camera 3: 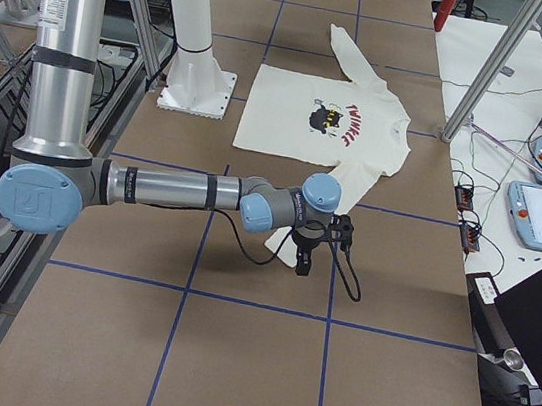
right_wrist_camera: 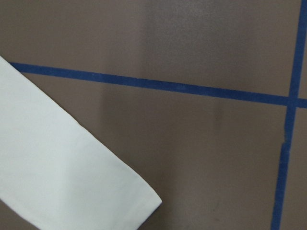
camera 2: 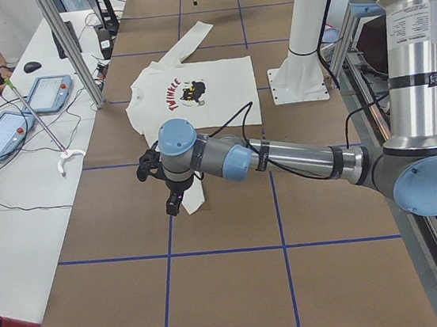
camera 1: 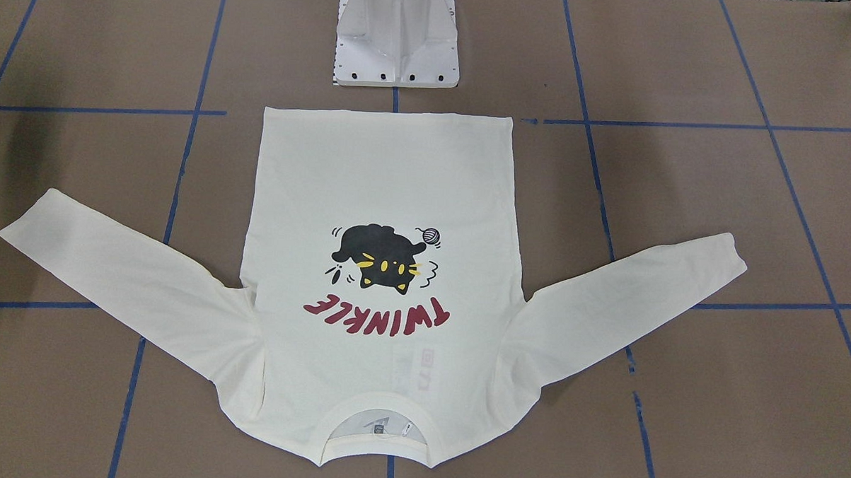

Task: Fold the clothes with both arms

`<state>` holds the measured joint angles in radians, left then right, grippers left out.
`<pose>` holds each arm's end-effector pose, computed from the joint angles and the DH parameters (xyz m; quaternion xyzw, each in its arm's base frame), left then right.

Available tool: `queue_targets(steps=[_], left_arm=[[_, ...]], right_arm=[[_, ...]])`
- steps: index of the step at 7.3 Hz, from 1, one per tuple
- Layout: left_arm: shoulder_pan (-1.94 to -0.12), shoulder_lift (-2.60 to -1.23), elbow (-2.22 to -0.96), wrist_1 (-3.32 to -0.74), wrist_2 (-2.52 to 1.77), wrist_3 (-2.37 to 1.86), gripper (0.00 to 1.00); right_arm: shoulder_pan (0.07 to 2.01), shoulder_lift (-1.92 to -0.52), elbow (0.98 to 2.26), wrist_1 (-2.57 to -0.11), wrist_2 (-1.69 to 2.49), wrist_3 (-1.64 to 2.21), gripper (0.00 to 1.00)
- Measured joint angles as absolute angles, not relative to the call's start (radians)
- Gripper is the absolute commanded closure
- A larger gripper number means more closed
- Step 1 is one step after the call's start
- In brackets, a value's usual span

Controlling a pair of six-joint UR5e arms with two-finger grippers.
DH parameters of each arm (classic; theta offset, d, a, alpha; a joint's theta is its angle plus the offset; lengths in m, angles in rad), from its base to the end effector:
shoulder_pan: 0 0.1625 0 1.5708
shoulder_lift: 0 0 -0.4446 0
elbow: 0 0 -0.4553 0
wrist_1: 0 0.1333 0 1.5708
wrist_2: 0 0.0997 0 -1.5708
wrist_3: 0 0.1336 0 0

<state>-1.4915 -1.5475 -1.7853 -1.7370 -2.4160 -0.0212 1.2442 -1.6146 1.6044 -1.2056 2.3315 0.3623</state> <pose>0.0112 -0.5619 0.5686 0.1416 0.4112 0.0989 0.8950 -0.1416 -0.5464 0.6674 0.0309 -0.3993 -0.0492 0.9150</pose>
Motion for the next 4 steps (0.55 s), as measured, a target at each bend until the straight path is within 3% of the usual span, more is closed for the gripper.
queue_targets(steps=[4], left_arm=[[-1.491,-1.558,-1.784,-1.735,-2.422,-0.078,0.00]], right_arm=[[1.166,-1.592,1.505,-1.030,2.333,0.529,0.14]])
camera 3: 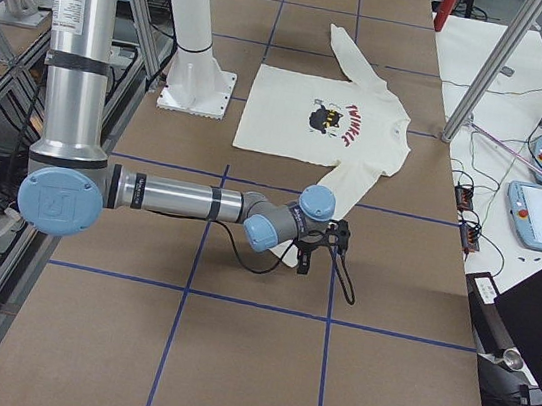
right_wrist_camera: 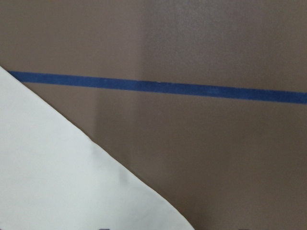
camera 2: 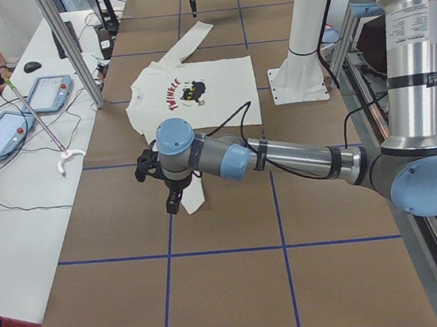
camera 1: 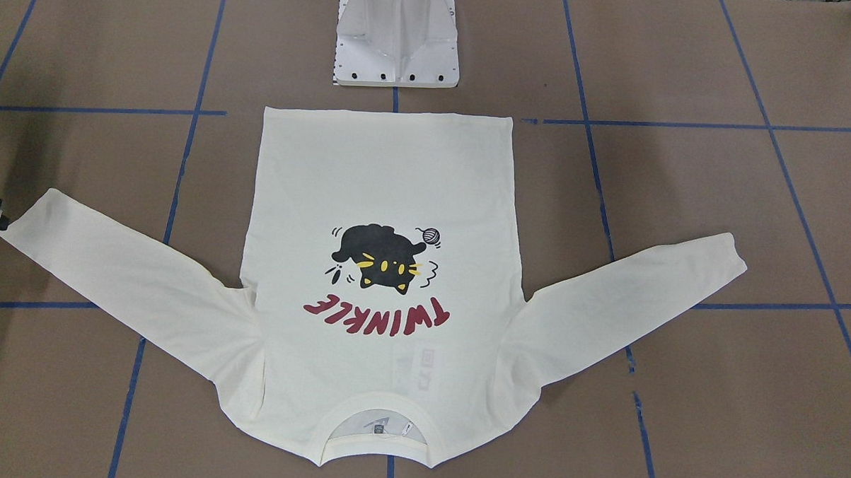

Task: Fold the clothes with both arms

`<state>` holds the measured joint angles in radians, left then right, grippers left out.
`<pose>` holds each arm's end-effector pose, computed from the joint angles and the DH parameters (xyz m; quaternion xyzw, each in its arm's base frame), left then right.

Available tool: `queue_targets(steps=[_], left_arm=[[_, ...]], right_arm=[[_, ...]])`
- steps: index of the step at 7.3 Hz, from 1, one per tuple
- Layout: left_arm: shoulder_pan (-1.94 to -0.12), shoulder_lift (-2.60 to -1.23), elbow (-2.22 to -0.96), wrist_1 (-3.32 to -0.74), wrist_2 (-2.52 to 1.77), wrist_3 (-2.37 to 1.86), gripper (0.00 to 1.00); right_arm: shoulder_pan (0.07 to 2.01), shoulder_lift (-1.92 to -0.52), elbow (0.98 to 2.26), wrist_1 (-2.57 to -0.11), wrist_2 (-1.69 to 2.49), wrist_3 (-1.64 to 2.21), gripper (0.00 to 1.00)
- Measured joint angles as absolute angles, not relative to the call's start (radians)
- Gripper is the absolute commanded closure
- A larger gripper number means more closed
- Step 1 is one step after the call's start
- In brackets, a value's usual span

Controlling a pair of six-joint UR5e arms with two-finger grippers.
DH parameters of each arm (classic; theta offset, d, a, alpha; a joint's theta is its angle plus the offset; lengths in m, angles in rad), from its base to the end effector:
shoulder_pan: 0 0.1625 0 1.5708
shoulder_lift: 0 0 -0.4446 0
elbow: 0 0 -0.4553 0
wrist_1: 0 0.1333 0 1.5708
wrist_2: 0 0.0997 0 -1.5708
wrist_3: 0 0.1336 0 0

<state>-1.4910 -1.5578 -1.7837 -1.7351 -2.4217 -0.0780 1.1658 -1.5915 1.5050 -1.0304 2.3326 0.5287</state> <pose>0.0123 -0.5658 0.5634 0.1324 0.4176 0.0756 0.8957 -0.1893 -0.5459 0.6895 0.0235 -0.4175 -0.0276 0.9080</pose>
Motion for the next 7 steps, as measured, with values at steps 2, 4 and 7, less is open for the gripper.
queue_targets(steps=[2,4,7], left_arm=[[-1.491,-1.559,-1.784,-1.737,-2.421,-0.080,0.00],[-1.491,-1.560,-1.786,-1.738,-2.421,-0.080,0.00],[-1.491,-1.560,-1.788,-1.738,-2.421,-0.080,0.00]], right_arm=[[1.152,-1.582,1.463,-1.026,2.334,0.551,0.26],[1.136,-1.570,1.452,-1.024,2.337,0.622,0.27],[1.117,-1.569,1.443,-1.029,2.333,0.646,0.31]])
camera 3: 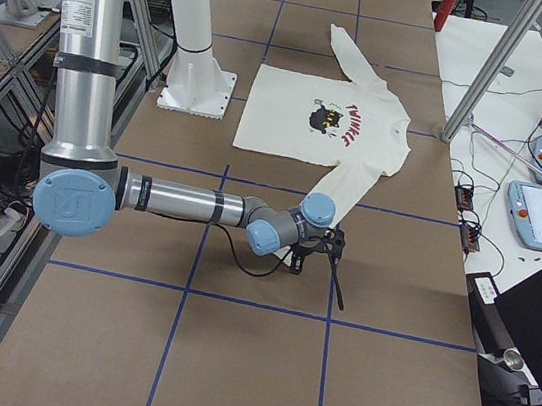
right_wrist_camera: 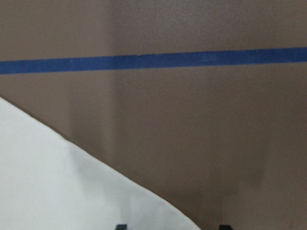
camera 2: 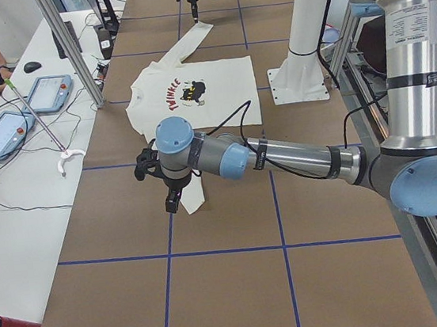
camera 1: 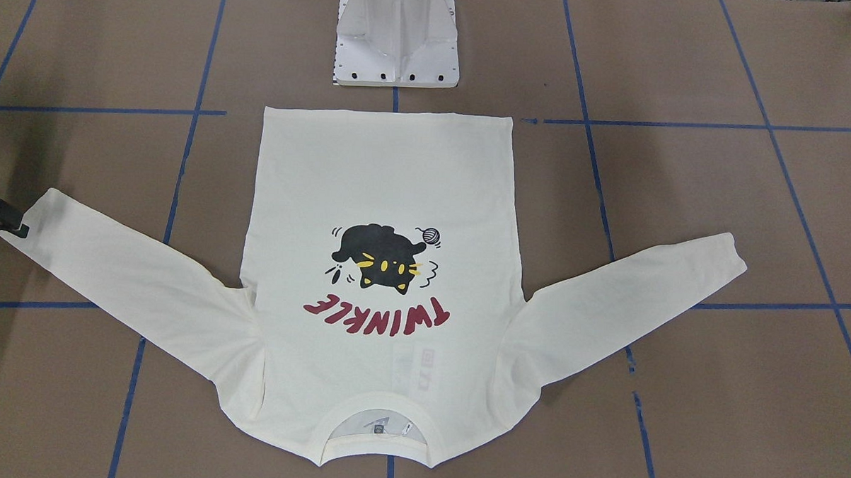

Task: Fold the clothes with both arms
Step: 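Lower the right gripper and grasp the cuff of the nearby sleeve, then carry the sleeve with the right gripper across the shirt front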

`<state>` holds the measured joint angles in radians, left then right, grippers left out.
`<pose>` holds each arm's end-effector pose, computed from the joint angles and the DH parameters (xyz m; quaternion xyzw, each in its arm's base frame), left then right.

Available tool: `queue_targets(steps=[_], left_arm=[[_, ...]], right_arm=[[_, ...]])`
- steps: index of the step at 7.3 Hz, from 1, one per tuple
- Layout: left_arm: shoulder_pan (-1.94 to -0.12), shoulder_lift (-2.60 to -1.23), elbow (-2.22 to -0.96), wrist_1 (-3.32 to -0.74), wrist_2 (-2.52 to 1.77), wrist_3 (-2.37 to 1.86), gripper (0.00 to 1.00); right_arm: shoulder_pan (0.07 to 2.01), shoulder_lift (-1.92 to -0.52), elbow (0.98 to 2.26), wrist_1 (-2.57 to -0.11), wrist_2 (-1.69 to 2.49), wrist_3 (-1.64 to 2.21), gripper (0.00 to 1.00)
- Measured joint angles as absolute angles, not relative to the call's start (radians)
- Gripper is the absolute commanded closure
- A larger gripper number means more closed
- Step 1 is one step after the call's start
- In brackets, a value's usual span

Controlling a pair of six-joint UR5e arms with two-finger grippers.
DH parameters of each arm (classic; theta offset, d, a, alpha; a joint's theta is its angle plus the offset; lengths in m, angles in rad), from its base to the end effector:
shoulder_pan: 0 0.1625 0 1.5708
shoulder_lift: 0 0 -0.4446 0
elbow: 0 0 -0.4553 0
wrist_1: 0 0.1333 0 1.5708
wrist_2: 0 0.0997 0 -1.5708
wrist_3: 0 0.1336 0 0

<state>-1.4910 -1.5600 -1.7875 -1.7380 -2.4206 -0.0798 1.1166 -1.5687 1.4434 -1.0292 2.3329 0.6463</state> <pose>0.0123 -0.5667 0.5598 0.1362 0.4173 0.0765 0.8953 -0.2189 -0.5418 0.7121 -0.0268 -0.4105 0.0106 0.9114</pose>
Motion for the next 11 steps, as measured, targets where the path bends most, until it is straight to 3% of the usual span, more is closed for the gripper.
queue_targets(steps=[1,2,3,8,11], left_arm=[[-1.491,-1.560,-1.789,-1.738,-2.421,-0.080,0.00],[-1.491,-1.560,-1.790,-1.738,-2.421,-0.080,0.00],[-1.491,-1.560,-1.792,-1.738,-2.421,-0.080,0.00],[-1.491,-1.560,-1.795,-1.738,-2.420,-0.080,0.00],[-1.491,-1.562,-1.797,-1.741,-2.420,-0.080,0.00]], right_arm=[[1.116,-1.569,1.434,-1.029,2.331,0.647,0.36],[1.116,-1.570,1.423,-1.027,2.331,0.647,0.59],[1.115,-1.571,1.416,-1.026,2.331,0.647,1.00],[1.116,-1.569,1.442,-1.030,2.347,0.650,1.00],[1.086,-1.495,1.611,-1.093,2.385,0.846,1.00]])
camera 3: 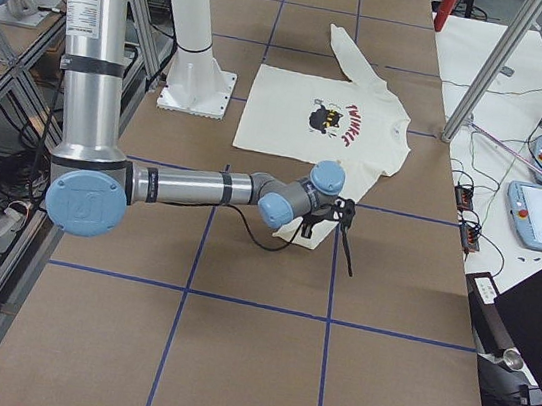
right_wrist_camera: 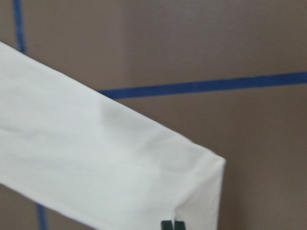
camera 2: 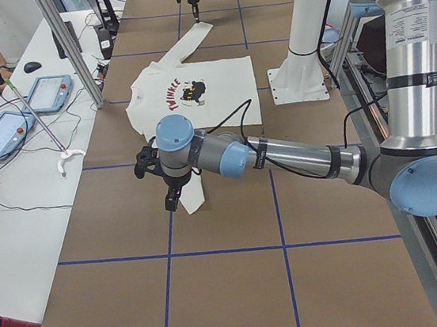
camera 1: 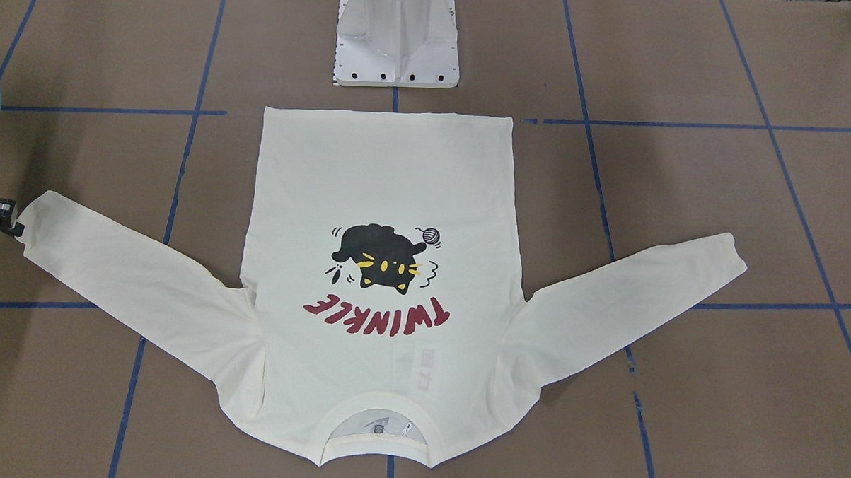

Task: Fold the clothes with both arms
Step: 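Carry the sleeve with the right gripper across the shirt front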

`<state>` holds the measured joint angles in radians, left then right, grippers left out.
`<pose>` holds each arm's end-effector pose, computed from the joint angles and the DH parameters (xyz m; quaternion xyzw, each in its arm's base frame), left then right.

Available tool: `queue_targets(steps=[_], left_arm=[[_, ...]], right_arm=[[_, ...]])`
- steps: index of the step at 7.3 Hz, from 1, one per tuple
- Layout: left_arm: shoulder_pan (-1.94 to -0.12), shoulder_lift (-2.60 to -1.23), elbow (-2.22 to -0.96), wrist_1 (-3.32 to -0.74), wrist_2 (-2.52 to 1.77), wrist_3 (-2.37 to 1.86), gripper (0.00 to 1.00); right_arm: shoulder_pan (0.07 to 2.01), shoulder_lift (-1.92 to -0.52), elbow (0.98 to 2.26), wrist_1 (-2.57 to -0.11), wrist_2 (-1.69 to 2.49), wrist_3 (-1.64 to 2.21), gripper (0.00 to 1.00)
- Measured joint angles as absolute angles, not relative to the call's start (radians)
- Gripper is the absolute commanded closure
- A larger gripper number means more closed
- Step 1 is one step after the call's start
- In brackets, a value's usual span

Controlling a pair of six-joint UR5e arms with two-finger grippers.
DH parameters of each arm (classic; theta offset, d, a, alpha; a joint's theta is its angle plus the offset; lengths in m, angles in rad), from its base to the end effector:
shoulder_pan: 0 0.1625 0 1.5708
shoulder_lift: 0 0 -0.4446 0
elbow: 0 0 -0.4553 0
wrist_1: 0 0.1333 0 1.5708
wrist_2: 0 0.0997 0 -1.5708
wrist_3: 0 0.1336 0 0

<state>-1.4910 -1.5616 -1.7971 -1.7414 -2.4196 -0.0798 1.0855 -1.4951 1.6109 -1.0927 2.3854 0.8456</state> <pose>0.0122 -0.5670 0.5531 0.1428 0.4168 0.0793 0.8942 -0.2572 -0.5651 0.5734 -0.0225 -0.4639 0.0433 0.8846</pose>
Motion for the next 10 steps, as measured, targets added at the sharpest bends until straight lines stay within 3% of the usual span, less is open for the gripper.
queue_targets(steps=[3,5,7,10], left_arm=[[-1.491,-1.567,-1.795,-1.744,-2.414,-0.080,0.00],[-1.491,-1.572,-1.796,-1.745,-2.412,-0.080,0.00],[-1.491,-1.578,-1.798,-1.749,-2.417,-0.080,0.00],[-1.486,-1.583,-1.799,-1.753,-2.420,-0.079,0.00]], right_arm=[[0.992,-1.137,1.652,-1.213,2.380,1.224,1.00],[0.902,-0.886,1.589,-1.289,2.261,1.372,1.00],[0.762,-0.614,1.358,-1.261,2.055,1.474,1.00],[0.599,-0.417,1.049,-1.040,1.821,1.543,1.00]])
